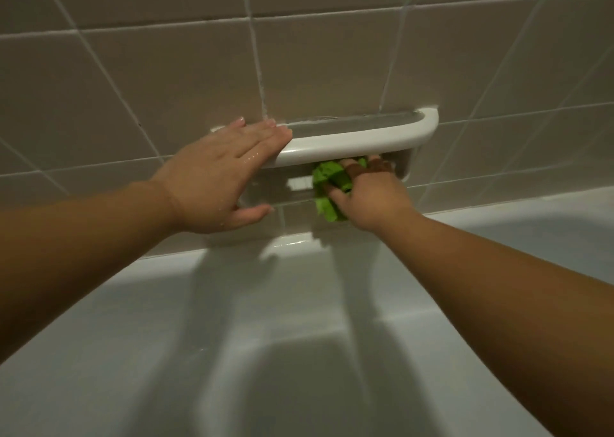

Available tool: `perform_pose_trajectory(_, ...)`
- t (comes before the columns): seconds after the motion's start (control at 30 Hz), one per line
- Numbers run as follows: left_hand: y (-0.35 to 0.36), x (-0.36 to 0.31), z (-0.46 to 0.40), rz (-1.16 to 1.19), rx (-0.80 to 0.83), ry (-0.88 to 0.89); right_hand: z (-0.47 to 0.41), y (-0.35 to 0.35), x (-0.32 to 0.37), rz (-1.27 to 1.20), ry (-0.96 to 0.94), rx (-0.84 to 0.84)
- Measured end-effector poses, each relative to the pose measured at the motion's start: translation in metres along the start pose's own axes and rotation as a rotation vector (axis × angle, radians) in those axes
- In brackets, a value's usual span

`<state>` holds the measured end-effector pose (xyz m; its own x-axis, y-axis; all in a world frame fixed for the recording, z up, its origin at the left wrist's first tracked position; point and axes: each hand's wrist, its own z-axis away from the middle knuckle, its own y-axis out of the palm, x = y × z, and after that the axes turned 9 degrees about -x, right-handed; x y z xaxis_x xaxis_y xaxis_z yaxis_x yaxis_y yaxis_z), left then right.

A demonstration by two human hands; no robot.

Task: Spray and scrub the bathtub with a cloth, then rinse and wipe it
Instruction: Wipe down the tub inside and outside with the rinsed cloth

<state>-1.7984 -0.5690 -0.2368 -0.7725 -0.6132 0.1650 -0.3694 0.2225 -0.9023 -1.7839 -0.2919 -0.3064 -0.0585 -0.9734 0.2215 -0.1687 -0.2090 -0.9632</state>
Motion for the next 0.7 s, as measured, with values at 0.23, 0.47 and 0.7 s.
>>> perform_pose_trajectory(0.23,0.003,-0.005,-0.003,0.0,-0.016,0.014,-0.009,0.015,0.032,0.014,0.203,-0.041)
perform_pose_trajectory(0.47,0.004,-0.007,-0.004,0.006,-0.016,-0.005,0.019,0.018,0.052,-0.08,-0.17,-0.043)
perform_pose_trajectory(0.7,0.011,-0.015,-0.001,-0.028,-0.051,-0.061,0.042,-0.002,-0.055,-0.122,-0.026,-0.246)
